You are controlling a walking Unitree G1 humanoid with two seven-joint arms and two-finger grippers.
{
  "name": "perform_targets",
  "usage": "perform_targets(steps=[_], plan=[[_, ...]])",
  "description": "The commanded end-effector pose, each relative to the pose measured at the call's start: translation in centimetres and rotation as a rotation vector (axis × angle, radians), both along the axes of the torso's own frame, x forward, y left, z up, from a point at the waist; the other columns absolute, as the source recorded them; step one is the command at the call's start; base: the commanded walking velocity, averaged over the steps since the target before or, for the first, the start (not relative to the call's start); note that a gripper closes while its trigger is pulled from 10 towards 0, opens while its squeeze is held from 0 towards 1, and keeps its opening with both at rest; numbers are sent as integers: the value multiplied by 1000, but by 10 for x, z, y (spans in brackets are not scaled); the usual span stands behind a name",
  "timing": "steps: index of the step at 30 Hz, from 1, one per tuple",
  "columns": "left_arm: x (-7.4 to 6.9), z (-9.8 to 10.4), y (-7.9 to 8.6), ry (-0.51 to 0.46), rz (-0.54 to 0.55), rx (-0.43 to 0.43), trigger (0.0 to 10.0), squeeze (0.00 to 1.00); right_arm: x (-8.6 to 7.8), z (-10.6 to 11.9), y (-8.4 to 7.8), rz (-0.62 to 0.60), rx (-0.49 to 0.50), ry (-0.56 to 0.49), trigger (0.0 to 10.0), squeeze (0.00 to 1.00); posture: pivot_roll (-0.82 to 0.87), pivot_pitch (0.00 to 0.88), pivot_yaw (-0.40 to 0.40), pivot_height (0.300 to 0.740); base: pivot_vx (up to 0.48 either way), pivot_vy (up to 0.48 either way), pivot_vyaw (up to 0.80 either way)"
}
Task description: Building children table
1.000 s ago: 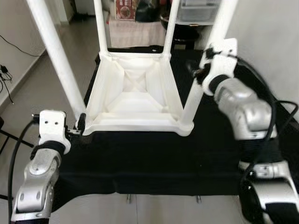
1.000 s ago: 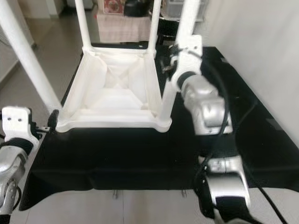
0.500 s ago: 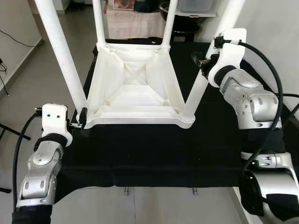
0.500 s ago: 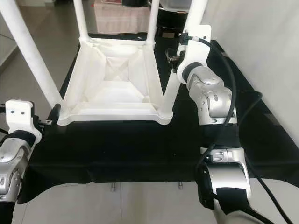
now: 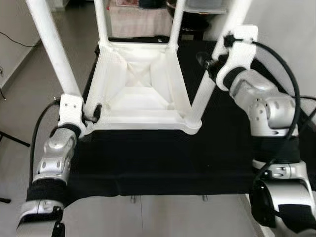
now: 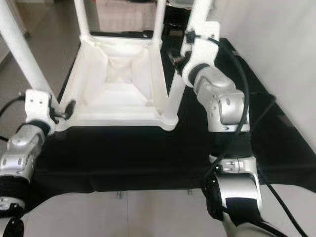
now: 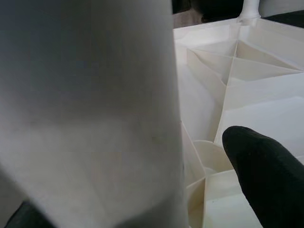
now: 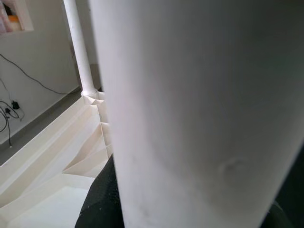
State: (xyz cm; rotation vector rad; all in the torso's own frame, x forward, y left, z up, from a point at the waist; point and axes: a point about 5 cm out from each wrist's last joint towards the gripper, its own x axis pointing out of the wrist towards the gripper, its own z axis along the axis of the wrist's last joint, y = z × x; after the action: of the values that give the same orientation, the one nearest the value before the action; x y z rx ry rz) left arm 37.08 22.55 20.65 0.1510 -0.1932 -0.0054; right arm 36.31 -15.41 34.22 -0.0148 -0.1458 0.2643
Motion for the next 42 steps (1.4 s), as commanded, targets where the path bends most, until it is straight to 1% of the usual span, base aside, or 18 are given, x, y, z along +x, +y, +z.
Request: perform_targets(steps=[1, 3, 4, 5, 6, 15, 20, 27, 29, 31, 32, 33, 35, 36, 37, 38, 39, 42], plan=[[2, -6, 3, 26, 4, 27, 10000, 0, -2, -5, 8, 61, -13, 36, 10000, 0, -124, 202, -60, 740, 0, 0, 0], [2, -7, 6, 28, 16, 11, 10000, 0, -2, -5, 6, 54, -12, 38, 10000, 0, -124, 205, -59, 740, 0, 0, 0], [3, -9, 8, 31, 28, 6, 6941, 0, -3, -5, 4, 48, -12, 40, 10000, 0, -124, 206, -58, 740, 0, 0, 0], [4, -10, 9, 33, 35, 4, 6941, 0, -3, -5, 3, 44, -12, 41, 10000, 0, -124, 206, -58, 740, 0, 0, 0], [3, -14, 10, 39, 35, -9, 0, 0, -3, -5, 2, 40, -12, 43, 10000, 0, -121, 208, -56, 740, 0, 0, 0], [-5, -21, 20, 15, 72, -47, 0, 0, -1, -7, -2, -6, 1, 50, 10000, 0, -108, 203, -54, 740, 0, 0, 0], [-6, 28, 53, -125, 155, -17, 0, 0, 1, -8, -6, -43, 24, 53, 10000, 0, -88, 195, -51, 740, 0, 0, 0], [-16, 149, 81, -396, 163, 90, 0, 0, 12, -19, -26, -216, 111, 86, 10000, 0, -27, 168, -33, 740, 0, 0, 0], [-16, 149, 81, -396, 163, 90, 0, 0, 12, -19, -26, -216, 111, 86, 10000, 0, -27, 168, -33, 740, 0, 0, 0], [-23, 227, 59, -525, 35, 208, 0, 0, 22, -41, -47, -390, 264, 159, 10000, 0, 27, 135, -8, 740, 0, 0, 0], [-23, 227, 59, -525, 35, 208, 0, 0, 22, -41, -47, -390, 264, 159, 10000, 0, 27, 135, -8, 740, 0, 0, 0], [-28, 264, 39, -577, -54, 268, 0, 0, 28, -64, -51, -463, 353, 229, 10000, 0, 45, 123, 2, 740, 0, 0, 0], [-28, 264, 39, -577, -54, 268, 0, 0, 28, -64, -51, -463, 353, 229, 10000, 0, 45, 123, 2, 740, 0, 0, 0], [-35, 297, 14, -621, -161, 327, 0, 0, 31, -93, -50, -513, 445, 312, 10000, 0, 71, 106, 19, 740, 0, 0, 0], [-35, 297, 14, -621, -161, 327, 0, 0, 31, -93, -50, -513, 445, 312, 10000, 0, 71, 106, 19, 740, 0, 0, 0], [-41, 322, -16, -647, -272, 381, 0, 0, 34, -126, -40, -543, 534, 399, 10000, 0, 103, 86, 38, 740, 0, 0, 0], [-41, 322, -16, -647, -272, 381, 0, 0, 34, -126, -40, -543, 534, 399, 10000, 0, 103, 86, 38, 740, 0, 0, 0], [-50, 348, -67, -664, -433, 505, 0, 0, 29, -181, -27, -598, 714, 563, 10000, 0, 142, 65, 69, 740, 0, 0, 0]])
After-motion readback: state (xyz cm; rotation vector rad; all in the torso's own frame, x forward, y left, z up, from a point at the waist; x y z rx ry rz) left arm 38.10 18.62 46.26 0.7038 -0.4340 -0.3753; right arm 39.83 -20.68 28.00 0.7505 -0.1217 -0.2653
